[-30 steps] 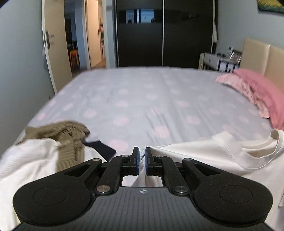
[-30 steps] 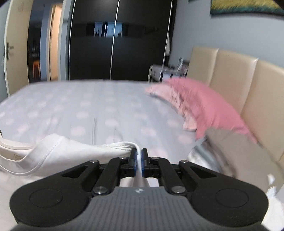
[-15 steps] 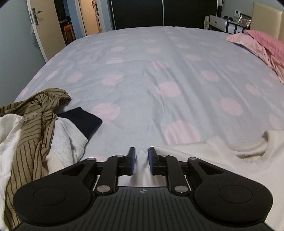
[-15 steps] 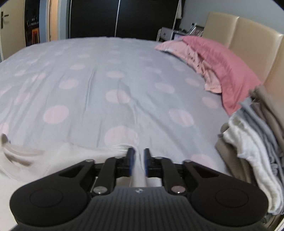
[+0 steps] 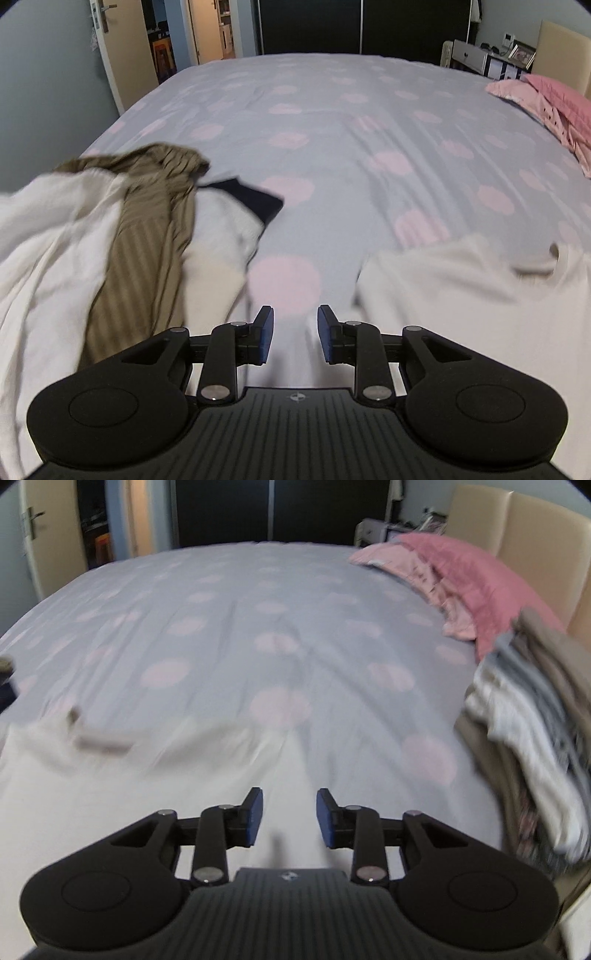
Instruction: Fold clothes
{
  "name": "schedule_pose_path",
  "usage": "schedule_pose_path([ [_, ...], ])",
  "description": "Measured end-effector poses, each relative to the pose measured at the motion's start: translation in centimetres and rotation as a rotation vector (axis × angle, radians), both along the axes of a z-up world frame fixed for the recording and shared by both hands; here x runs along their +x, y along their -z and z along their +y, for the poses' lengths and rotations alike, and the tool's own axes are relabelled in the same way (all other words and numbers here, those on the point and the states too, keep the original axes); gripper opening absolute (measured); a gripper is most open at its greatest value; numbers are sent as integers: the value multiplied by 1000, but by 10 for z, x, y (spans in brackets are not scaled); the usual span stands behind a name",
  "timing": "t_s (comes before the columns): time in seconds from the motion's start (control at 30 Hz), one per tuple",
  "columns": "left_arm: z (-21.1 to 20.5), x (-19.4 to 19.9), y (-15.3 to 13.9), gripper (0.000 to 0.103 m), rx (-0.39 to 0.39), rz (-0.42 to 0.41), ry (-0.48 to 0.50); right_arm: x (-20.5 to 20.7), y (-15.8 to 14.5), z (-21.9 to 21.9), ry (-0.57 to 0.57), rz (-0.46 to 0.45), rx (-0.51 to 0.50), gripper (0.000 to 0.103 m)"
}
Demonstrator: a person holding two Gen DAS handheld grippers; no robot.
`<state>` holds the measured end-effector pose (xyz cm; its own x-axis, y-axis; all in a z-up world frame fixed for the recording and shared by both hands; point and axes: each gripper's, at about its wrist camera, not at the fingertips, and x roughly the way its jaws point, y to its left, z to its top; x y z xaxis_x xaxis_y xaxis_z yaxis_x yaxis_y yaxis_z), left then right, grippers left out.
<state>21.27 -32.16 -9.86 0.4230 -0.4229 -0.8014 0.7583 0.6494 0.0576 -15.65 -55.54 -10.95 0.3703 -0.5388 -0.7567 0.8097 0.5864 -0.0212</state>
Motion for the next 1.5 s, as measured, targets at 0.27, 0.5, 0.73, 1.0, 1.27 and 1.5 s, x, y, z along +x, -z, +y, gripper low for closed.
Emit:
schedule_pose_path([
  [0.27,38,-5,15,39,-35,83,-46,-7,50,39,-26,79,58,42],
  [0.5,33,-10,25,42,-60,99,-37,-30,29,25,49,58,41,6],
  [0.73,6,0,28,45,-98,82,-69,-80,-11,-28,228,47,-37,6],
  [1.0,-18,10,43,45,-54,58,-84,-108,9,-83,322,49,22,7],
  [1.27,-20,22,53,45,-93,126,-114,-92,25,-64,271,143,-33,38],
  [1.5,-25,11,57,0,-64,100,-111,-92,21,-27,232,110,-26,38],
])
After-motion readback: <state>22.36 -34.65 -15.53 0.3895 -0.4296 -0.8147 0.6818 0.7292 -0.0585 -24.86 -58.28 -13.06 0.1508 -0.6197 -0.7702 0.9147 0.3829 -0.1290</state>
